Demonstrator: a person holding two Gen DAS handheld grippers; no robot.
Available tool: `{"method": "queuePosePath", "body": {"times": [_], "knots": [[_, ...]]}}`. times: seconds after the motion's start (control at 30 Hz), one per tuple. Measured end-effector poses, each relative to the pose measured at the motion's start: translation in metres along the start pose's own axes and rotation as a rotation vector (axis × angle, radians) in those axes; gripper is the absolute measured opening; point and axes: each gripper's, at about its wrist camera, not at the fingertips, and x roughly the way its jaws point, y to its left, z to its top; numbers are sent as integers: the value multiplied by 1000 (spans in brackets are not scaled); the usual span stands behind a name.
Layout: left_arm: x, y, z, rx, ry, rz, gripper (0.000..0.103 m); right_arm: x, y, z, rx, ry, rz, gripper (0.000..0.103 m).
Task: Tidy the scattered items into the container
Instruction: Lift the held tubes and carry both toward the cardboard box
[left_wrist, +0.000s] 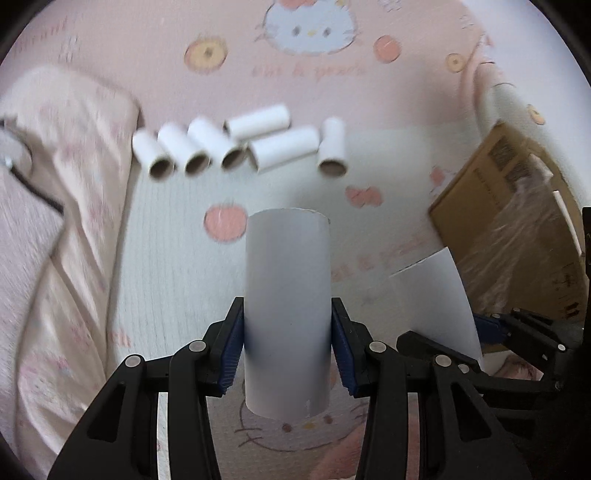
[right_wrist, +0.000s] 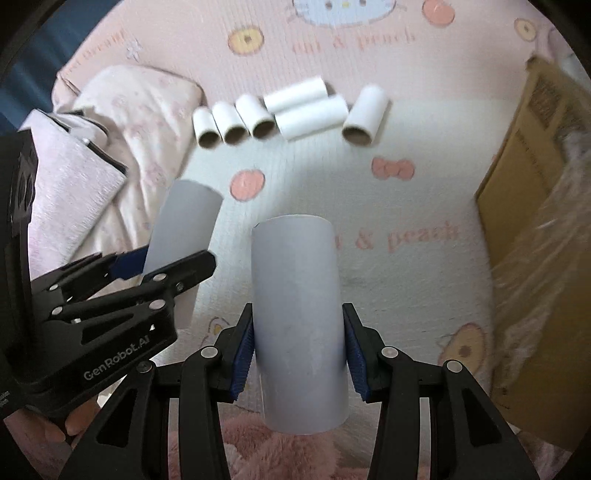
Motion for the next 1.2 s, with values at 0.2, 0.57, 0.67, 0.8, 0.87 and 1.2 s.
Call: {"method": "queuePosePath", "body": {"times": [0.2, 0.57, 0.67, 0.8, 0.87, 1.2], "knots": [[-36, -12, 5, -46, -46, -45, 47, -39, -19, 4, 37, -76, 53, 42], [-99, -49, 21, 43, -181, -77, 47, -104, -32, 5, -127, -178, 204, 42], [-111, -65, 26, 73, -206, -106, 47, -122, -43, 5, -112, -214, 208, 42], [-122, -84, 28, 121, -242, -111, 47, -139, -56, 6, -104, -259, 204, 42], [-127, -94, 29, 144, -257, -116, 47, -147, -62, 7, -98, -278, 200, 42], [-130, -134, 48, 208, -252, -182, 48, -186, -101, 23, -75, -364, 196, 42]]}}
